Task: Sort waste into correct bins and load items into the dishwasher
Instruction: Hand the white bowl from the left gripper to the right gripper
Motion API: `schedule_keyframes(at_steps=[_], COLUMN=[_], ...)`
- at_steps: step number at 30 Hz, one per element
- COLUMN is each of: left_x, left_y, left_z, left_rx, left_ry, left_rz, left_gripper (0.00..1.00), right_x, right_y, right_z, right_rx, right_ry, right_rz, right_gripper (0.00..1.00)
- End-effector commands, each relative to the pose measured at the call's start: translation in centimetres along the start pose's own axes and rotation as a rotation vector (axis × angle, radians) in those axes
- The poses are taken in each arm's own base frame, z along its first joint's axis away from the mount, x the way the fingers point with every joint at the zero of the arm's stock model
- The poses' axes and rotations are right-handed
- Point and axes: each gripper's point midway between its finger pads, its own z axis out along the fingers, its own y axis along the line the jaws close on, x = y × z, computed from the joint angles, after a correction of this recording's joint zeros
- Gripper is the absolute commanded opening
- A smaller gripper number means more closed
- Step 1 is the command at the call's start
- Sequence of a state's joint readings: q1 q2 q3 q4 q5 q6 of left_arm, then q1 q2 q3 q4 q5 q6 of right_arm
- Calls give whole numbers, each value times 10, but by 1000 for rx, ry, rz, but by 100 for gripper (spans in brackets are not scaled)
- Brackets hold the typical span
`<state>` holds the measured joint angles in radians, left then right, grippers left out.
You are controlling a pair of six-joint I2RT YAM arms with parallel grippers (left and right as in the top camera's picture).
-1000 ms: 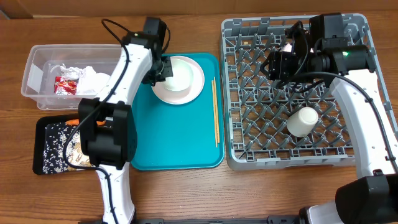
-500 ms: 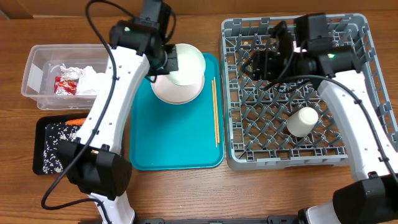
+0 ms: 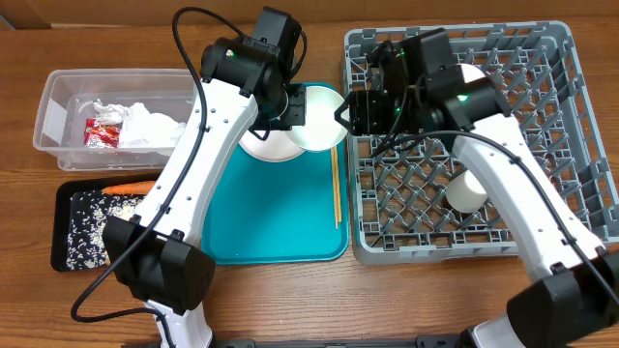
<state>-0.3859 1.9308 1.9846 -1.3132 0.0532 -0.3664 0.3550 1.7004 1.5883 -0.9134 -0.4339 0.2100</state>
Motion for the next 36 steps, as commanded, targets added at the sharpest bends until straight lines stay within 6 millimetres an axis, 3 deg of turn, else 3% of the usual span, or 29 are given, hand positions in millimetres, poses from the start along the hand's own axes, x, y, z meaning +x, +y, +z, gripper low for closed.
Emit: schedule_keyframes(at_steps=[1,3,7,12,21,22,25,30,36], left_x=[-1,0,1,1,0,0,1,-3,-30], left_y=[-8,-8,-12,-11,-12,-12,-16,-25,-24], left_z=[-8,-8,-8,-8,-8,-8,-8,-16,-62], left_rx=[35,37,58,58,60,60,86,153,230], left_ry=[-11,-8,-2,-2,-6,-7,0,-10,-121], left_rz=[28,28,35,35,35,36,37,84,74], left_gripper=[4,4,4,4,4,6,13,38,48], right_x=[6,5,4,4,4,4,4,4,2], right_y=[-2,0,0,0,0,0,0,0,-3], right_z=[12,12,12,12,12,12,12,12,11], right_rx=[12,9,9,8,8,8,8,8,13], right_ry=[23,18,16,15,15,15,16,16,9], right_rz=[1,-4,-5,-5,-5,-5,-5,-6,-22], right_gripper=[58,52,49,26,9,4,4,4,4])
